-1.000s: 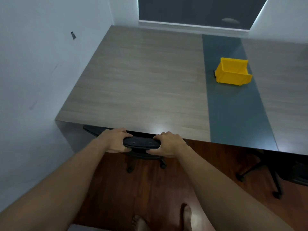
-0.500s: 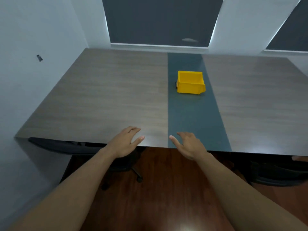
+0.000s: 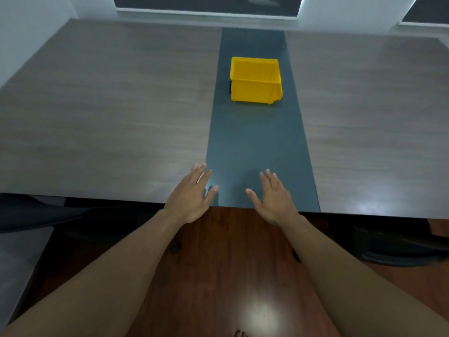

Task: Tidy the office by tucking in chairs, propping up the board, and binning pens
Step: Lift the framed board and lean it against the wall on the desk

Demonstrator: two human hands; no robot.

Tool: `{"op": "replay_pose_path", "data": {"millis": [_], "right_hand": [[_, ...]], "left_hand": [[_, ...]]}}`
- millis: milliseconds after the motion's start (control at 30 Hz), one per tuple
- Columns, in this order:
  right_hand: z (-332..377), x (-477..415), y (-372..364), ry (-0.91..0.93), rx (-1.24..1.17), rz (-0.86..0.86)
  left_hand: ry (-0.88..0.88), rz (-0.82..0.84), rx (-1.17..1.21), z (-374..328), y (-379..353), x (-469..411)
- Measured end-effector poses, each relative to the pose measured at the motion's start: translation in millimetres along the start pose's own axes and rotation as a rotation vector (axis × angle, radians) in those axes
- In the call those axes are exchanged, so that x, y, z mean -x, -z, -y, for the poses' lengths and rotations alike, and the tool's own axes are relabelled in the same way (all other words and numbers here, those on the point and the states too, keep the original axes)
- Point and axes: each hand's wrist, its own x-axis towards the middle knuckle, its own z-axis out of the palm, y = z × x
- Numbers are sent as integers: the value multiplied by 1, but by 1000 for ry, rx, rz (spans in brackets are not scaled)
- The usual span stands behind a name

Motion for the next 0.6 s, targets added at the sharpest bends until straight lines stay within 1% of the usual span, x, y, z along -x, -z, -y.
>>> {"op": "replay_pose_path", "data": {"millis": [200, 267, 333, 400, 467, 600], "right_hand": [[-47, -45, -52, -22, 65, -101], [-56, -50, -67, -13, 111, -172], [-59, -51, -80, -1, 162, -269], [-60, -52, -87, 2, 207, -337], [-63, -56, -88, 20, 248, -362], [-67, -60, -89, 35, 268, -389]], "left_hand": [[-12, -19, -59, 3, -64, -60], [-14, -40, -90, 6, -86, -70], [-13, -78, -154, 10, -105, -73], [-17, -158, -218, 11, -118, -73], [-24, -236, -260, 11, -124, -74], [-22, -284, -298, 11, -127, -78]]}}
